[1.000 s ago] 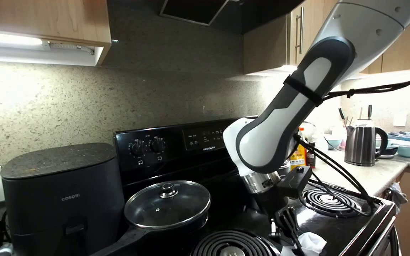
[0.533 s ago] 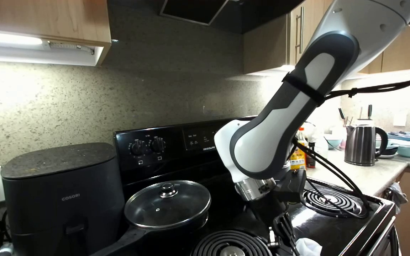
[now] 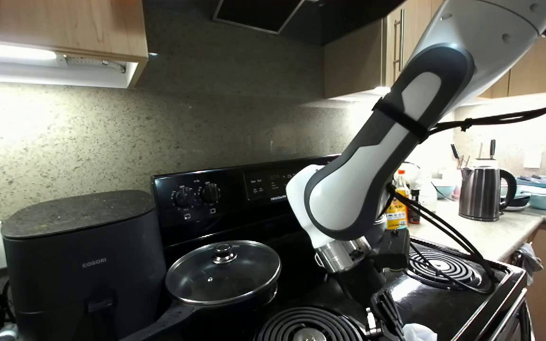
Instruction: Use the white cloth to wipe the stove
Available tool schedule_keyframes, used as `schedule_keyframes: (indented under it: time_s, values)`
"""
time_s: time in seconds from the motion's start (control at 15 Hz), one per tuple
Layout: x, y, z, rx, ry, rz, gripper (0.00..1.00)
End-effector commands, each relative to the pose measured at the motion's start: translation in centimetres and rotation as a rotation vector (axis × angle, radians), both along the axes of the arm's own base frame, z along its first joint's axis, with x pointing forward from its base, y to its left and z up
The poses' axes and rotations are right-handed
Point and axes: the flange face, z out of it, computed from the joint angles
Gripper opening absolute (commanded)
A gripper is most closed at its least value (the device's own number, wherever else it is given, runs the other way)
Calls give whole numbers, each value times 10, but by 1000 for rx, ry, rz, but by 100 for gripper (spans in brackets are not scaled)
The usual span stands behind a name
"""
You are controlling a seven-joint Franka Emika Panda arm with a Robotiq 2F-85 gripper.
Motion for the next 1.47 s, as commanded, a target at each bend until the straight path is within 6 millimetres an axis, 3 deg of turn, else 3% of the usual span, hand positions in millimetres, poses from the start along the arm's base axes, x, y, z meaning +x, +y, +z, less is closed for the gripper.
schedule_keyframes:
  time_s: [0.0,0.53,0.8,0.87,0.93,1.4]
  values:
    - [-14,-19,-16,62,88,-44,0]
    - [-27,-136,-30,-37,-62,-457,0]
    - [-39,-182,-31,-85,-123,-651,0]
    - [-40,-186,-27,-93,-114,-711,0]
    - [-21,-174,5,-63,-104,-619,0]
    - [-15,-179,5,-99,-145,-658,0]
